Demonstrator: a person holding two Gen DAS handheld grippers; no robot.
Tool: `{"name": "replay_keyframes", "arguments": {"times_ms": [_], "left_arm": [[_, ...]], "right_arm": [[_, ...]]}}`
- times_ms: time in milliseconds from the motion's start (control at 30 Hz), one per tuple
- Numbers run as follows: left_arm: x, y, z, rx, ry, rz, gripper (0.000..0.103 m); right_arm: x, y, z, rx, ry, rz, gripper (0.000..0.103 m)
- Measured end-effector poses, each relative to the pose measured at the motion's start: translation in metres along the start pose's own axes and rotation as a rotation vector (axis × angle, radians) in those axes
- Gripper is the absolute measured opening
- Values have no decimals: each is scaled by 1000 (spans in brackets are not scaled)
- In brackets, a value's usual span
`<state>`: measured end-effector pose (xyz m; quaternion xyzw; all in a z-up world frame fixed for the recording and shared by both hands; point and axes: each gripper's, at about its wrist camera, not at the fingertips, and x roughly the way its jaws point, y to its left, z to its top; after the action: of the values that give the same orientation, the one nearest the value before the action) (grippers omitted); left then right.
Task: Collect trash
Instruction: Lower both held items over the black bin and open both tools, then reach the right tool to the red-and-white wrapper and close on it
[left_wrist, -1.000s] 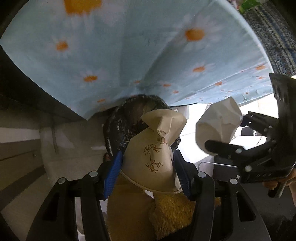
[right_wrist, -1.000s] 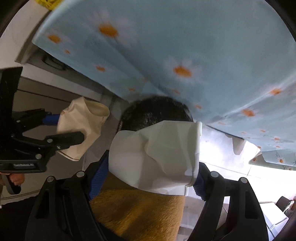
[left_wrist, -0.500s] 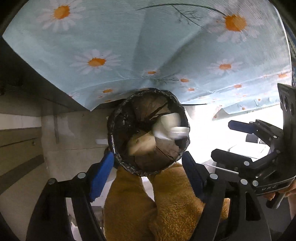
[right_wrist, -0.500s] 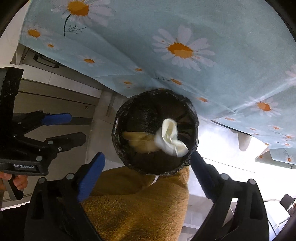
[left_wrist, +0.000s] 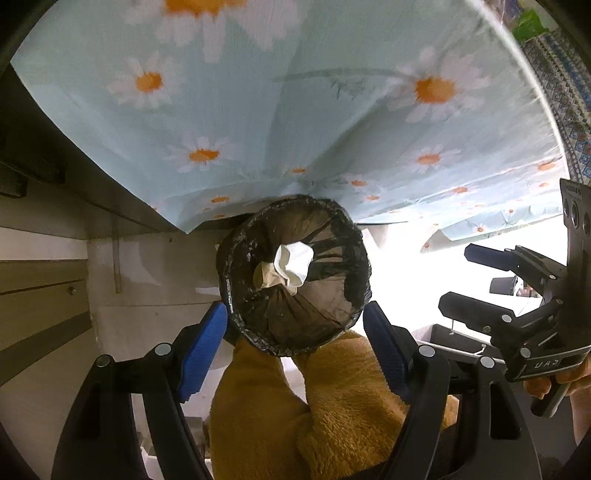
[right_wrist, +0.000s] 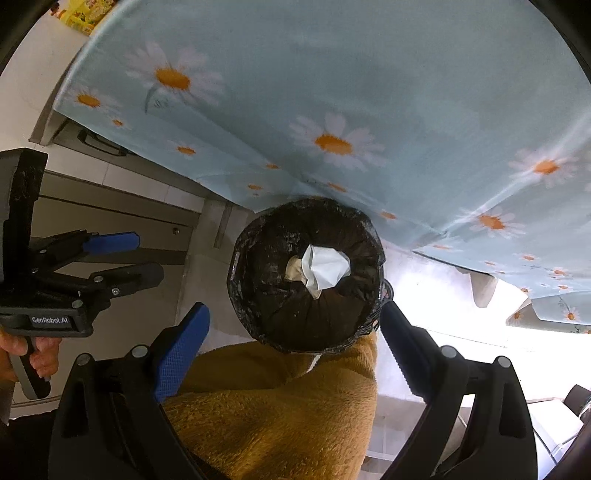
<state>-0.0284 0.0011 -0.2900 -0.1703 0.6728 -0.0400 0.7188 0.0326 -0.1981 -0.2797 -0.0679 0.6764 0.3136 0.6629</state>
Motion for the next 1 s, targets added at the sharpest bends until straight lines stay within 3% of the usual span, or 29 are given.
{"name": "replay_keyframes", "arguments": {"times_ms": [300,633,867,1000], "left_arm": [[-63,-17,6,33,-131,3,74],[-135,-41,18,120,-326,-18,89],[-177,-62,30,145,-417,32,89],[-189,-63,37,117,-424,32,89]], "right_arm": [[-78,11,3,-17,-161,7,92],[-165,25,33,-134,-384,-35,92],[-175,16,80,-194,-455,-43,92],[-168,11,115,-194,-433,-23,92]]}}
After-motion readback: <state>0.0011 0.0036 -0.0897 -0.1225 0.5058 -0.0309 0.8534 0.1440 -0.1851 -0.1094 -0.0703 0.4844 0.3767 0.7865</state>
